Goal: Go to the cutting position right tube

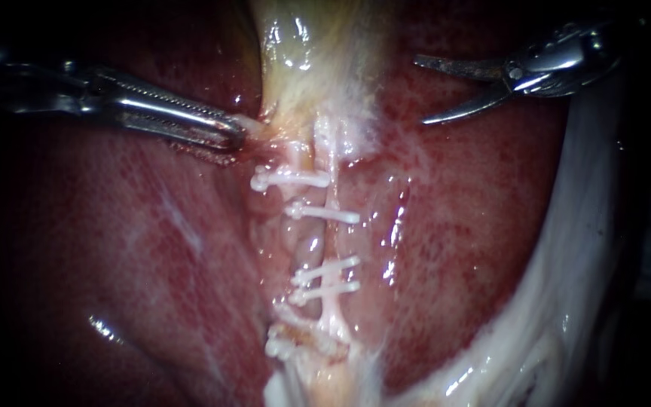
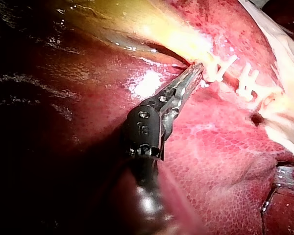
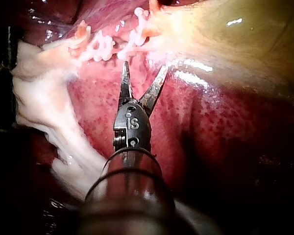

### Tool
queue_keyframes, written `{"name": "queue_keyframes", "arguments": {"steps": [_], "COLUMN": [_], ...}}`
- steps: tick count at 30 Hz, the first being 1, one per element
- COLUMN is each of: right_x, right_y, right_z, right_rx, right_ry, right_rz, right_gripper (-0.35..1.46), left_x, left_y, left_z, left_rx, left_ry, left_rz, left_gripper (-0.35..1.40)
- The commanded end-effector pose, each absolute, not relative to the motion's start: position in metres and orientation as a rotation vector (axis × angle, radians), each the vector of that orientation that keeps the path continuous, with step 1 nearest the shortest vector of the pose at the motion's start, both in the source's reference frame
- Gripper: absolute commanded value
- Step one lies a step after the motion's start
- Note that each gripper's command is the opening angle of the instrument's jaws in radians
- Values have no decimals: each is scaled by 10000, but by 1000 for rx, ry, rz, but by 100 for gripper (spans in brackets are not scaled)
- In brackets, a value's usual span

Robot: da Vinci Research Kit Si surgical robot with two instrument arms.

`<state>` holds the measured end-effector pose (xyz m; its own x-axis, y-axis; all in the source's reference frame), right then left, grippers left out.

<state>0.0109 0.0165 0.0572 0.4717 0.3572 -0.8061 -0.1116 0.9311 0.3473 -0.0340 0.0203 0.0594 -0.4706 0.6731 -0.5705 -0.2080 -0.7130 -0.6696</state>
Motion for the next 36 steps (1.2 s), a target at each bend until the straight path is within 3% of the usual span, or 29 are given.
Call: {"name": "queue_keyframes", "arguments": {"steps": [1,7,13,22,29,36], "right_x": [109,110,113,129,145,174], "right_y": [165,166,162,115,57,25], "right_z": [571,571,570,568,602,637], "right_rx": [261,266,292,576,798,943], "right_ry": [1043,1046,1062,973,855,829], "right_rz": [290,288,272,312,330,342], "right_gripper": [131,131,136,136,138,138], "left_x": [-335,-303,-297,-296,-295,-294], "left_y": [207,239,239,238,238,238], "left_z": [586,530,516,517,516,515], "left_rx": [-1179,-1253,-1261,-1261,-1261,-1262], "left_ry": [-714,-641,-617,-615,-616,-617], "left_rz": [2193,2124,2126,2127,2127,2127], "left_gripper": [-35,-35,-35,-35,-35,-35]}}
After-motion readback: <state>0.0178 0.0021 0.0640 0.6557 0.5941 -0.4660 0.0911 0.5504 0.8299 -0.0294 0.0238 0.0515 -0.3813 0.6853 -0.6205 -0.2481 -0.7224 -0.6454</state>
